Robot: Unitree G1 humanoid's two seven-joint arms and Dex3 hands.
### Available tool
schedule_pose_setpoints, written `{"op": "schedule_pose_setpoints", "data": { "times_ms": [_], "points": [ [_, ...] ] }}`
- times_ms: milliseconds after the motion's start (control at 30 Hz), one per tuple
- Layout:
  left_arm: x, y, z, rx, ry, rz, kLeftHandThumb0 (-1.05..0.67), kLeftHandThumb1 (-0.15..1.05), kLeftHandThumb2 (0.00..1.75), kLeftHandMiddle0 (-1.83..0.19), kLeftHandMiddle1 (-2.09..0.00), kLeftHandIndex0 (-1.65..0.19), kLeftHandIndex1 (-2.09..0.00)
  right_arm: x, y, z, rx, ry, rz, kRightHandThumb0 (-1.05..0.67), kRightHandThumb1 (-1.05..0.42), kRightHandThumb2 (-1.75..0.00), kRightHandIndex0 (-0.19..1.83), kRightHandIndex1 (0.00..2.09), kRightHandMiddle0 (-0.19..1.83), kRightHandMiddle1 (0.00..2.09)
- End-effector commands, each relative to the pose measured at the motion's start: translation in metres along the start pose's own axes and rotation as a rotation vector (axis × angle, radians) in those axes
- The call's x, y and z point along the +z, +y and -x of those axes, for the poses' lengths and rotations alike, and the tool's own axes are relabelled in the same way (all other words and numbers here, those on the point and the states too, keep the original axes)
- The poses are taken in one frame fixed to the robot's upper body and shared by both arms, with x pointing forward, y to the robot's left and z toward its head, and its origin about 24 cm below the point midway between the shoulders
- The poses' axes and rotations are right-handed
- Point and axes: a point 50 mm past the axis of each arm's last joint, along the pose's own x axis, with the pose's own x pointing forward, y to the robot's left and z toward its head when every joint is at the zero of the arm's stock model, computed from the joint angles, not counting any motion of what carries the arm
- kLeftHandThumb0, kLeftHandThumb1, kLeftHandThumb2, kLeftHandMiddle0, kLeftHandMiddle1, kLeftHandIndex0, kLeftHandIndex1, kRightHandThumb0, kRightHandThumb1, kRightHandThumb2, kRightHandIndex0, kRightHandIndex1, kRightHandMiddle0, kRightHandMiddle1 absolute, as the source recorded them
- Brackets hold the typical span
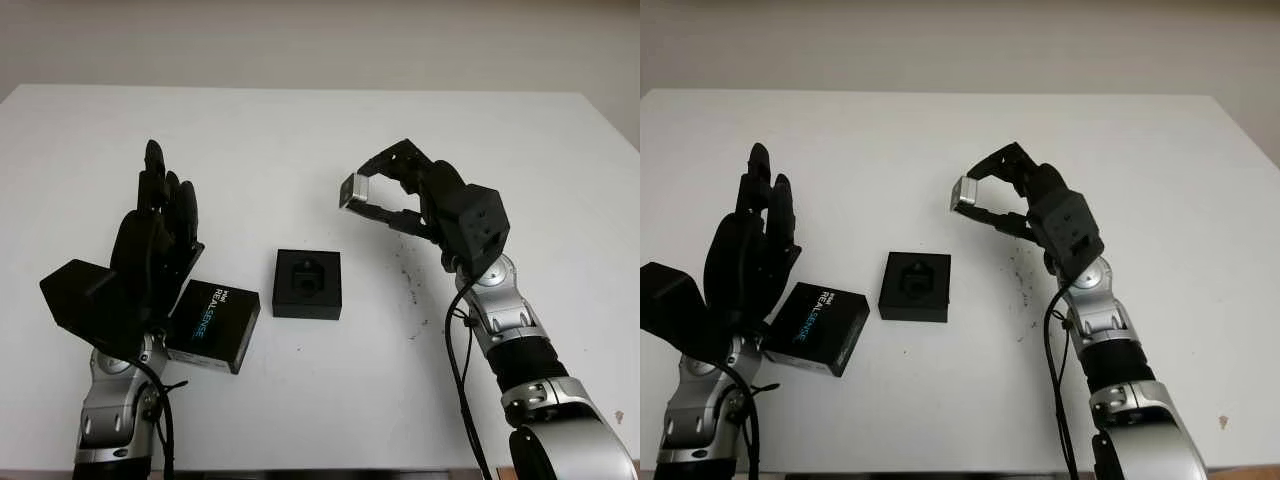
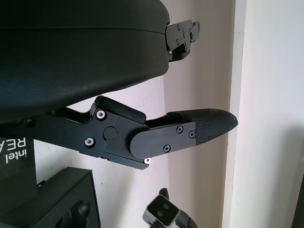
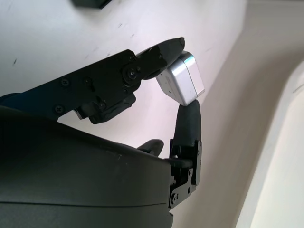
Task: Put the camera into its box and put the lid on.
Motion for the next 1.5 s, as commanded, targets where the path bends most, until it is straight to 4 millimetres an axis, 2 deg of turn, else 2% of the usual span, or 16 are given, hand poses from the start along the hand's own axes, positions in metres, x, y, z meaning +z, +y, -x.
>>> {"op": "schedule_pose_setpoints", "data": {
  "times_ms": [0, 167, 533, 833, 1100, 1467],
  "points": [
    [0.005, 0.001, -0.001, -0.004, -0.023, -0.006, -0.73, 1.05, 0.59, 0.19, 0.0, 0.19, 0.0, 0.007, 0.004, 0.004, 0.005, -0.02, -0.075, -0.36, -0.97, -0.05, 0.09, 0.56, 0.29, 1.72],
    [0.004, 0.001, -0.001, -0.007, -0.021, -0.002, -0.73, 1.05, 0.59, 0.19, 0.0, 0.19, 0.0, 0.013, 0.018, 0.013, 0.053, -0.008, -0.127, -0.37, -0.98, -0.06, 0.09, 0.57, 0.29, 1.74],
    [0.004, 0.0, 0.0, -0.001, -0.023, 0.004, -0.73, 1.05, 0.6, 0.19, 0.0, 0.19, 0.0, 0.007, 0.055, 0.033, 0.219, 0.072, -0.206, -0.42, -0.98, -0.05, 0.06, 0.61, 0.32, 1.8],
    [0.004, -0.001, 0.002, 0.002, -0.021, 0.003, -0.74, 1.05, 0.6, 0.19, 0.0, 0.19, 0.0, -0.007, 0.073, 0.04, 0.297, 0.138, -0.189, -0.42, -0.98, -0.05, 0.05, 0.64, 0.33, 1.8],
    [0.004, 0.0, 0.003, 0.008, -0.023, 0.008, -0.74, 1.05, 0.59, 0.19, 0.0, 0.19, 0.0, -0.017, 0.082, 0.04, 0.314, 0.162, -0.189, -0.37, -0.98, -0.05, 0.02, 0.66, 0.31, 1.85],
    [0.003, 0.0, 0.004, 0.011, -0.015, -0.005, -0.74, 1.05, 0.59, 0.19, 0.0, 0.19, 0.0, -0.026, 0.082, 0.04, 0.308, 0.166, -0.136, -0.39, -0.98, -0.05, 0.03, 0.67, 0.32, 1.83]
  ]
}}
